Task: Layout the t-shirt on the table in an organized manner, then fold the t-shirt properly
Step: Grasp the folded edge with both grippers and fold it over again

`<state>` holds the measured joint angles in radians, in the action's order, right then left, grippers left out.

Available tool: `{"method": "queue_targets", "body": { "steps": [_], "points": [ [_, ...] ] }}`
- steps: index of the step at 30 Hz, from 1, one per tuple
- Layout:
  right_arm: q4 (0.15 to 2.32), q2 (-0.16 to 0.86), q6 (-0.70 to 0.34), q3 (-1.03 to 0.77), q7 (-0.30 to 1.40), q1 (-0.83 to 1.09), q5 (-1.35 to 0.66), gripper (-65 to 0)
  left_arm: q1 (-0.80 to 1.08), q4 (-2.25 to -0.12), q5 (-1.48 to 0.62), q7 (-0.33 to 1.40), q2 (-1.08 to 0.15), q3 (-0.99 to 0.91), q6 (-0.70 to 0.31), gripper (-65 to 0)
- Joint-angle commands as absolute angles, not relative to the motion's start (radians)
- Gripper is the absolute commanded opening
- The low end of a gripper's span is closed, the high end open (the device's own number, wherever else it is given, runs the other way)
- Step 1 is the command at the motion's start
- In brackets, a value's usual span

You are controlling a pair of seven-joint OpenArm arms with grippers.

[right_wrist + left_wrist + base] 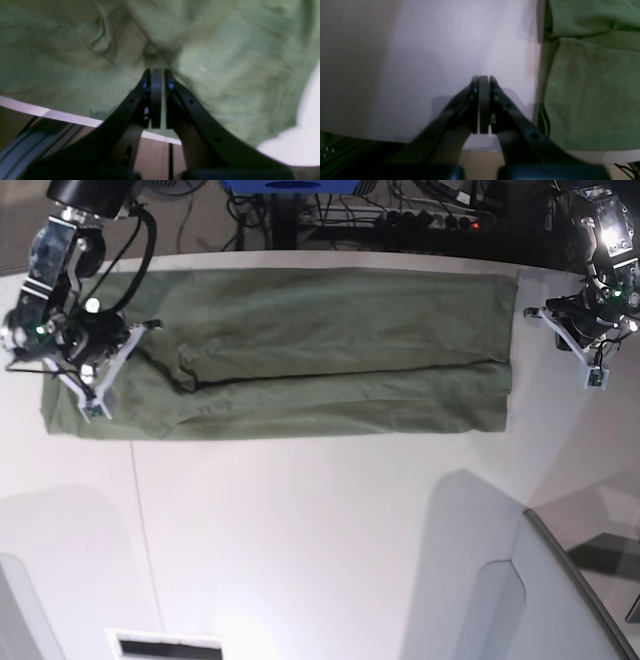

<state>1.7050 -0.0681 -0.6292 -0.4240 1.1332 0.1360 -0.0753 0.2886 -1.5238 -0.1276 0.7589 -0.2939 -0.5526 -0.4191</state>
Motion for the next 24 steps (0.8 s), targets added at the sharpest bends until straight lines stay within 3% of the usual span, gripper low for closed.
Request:
{"method": "queue_targets", "body": {
  "steps": [1,6,7,9,11,13,14,19,20,24],
  "points": [
    [1.762,-0.062,-0.636,-0.424,1.104,0.139,-0.087,-62.6,0.286,-1.557,-0.14,0.745,-0.297,-0.549,-0.414,-65.0],
    [1.808,-0.058,-0.636,-0.423,0.989,0.194,-0.085,-62.4,0.323,-1.641,-0.389,0.751,-0.295,-0.553,-0.415,-65.0],
    [1.807,-0.056,-0.636,-0.423,0.981,0.197,-0.084,-62.4,0.326,-1.644,-0.438,0.751,-0.303,-0.553,-0.415,-57.9],
    [1.793,-0.054,-0.636,-0.424,0.978,0.208,-0.084,-62.4,0.334,-1.638,-0.532,0.746,-0.328,-0.553,-0.415,-34.9],
    [1.778,-0.053,-0.636,-0.424,0.972,0.216,-0.082,-62.3,0.332,-1.609,-0.576,0.745,-0.337,-0.553,-0.415,-17.6],
    [1.762,-0.053,-0.636,-0.424,0.972,0.219,-0.082,-62.3,0.321,-1.552,-0.602,0.743,-0.348,-0.553,-0.415,-2.3],
    [1.756,-0.053,-0.636,-0.424,0.972,0.219,-0.082,-62.3,0.318,-1.517,-0.611,0.74,-0.351,-0.553,-0.42,0.0],
    [1.722,-0.053,-0.636,-0.423,0.97,0.22,-0.082,-62.3,0.254,-1.279,-0.622,0.625,-0.349,-0.552,-0.664,0.0],
    [1.721,-0.053,-0.636,-0.423,0.97,0.22,-0.082,-62.3,0.239,-1.236,-0.621,0.61,-0.349,-0.552,-0.698,-2.6],
    [1.718,-0.053,-0.636,-0.423,0.97,0.219,-0.082,-62.3,0.208,-1.125,-0.621,0.601,-0.346,-0.547,-0.698,-12.5]
  ]
}}
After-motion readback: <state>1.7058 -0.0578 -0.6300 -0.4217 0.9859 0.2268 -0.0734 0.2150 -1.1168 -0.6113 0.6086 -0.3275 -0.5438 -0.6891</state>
